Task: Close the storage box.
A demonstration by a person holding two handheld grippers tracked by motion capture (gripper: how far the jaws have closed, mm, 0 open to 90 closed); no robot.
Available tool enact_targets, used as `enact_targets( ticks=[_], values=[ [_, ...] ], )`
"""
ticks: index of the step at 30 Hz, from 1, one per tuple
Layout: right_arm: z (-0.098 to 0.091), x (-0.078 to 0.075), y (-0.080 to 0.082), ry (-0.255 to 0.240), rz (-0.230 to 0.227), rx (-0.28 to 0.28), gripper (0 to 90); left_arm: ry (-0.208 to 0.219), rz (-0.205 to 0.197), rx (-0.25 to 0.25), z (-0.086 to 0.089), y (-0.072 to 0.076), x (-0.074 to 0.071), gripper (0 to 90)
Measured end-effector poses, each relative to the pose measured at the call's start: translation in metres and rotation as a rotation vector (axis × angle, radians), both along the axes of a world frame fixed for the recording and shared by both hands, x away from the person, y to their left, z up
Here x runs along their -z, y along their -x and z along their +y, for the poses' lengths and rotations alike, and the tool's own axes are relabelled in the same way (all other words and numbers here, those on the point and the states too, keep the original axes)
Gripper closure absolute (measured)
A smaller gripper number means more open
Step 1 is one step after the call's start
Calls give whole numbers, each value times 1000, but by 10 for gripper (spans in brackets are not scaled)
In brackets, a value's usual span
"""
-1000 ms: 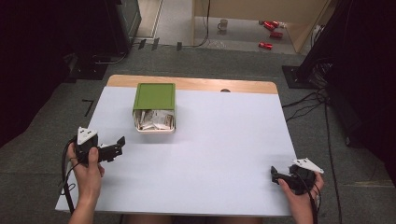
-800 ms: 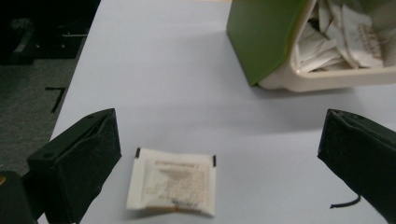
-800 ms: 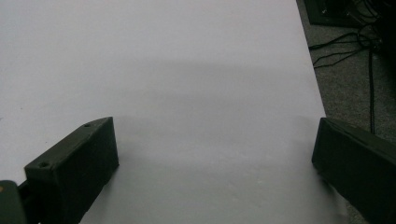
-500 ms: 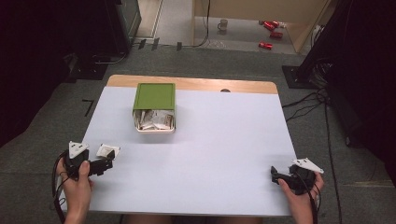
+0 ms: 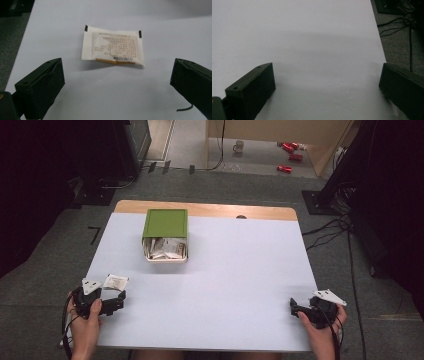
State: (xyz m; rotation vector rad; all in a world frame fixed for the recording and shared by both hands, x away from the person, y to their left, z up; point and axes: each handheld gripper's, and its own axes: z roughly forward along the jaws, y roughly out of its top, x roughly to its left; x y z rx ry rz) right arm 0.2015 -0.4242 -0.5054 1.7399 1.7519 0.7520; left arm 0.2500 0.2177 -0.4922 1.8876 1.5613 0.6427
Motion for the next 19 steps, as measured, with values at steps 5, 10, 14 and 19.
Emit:
enact_targets(
  ticks=[5,10,14,19],
  values=[
    [0,0,0,0,0,0,0,-62,24,32,-7,-1,5,0],
    [0,0,0,0,0,-1,0,-47,29,32,-5,-1,5,3],
    [0,0,0,1,0,0,0,-48,28,31,-6,-1,5,3],
    [0,0,0,0,0,0,0,-46,29,29,-6,-1,5,3]
  ],
)
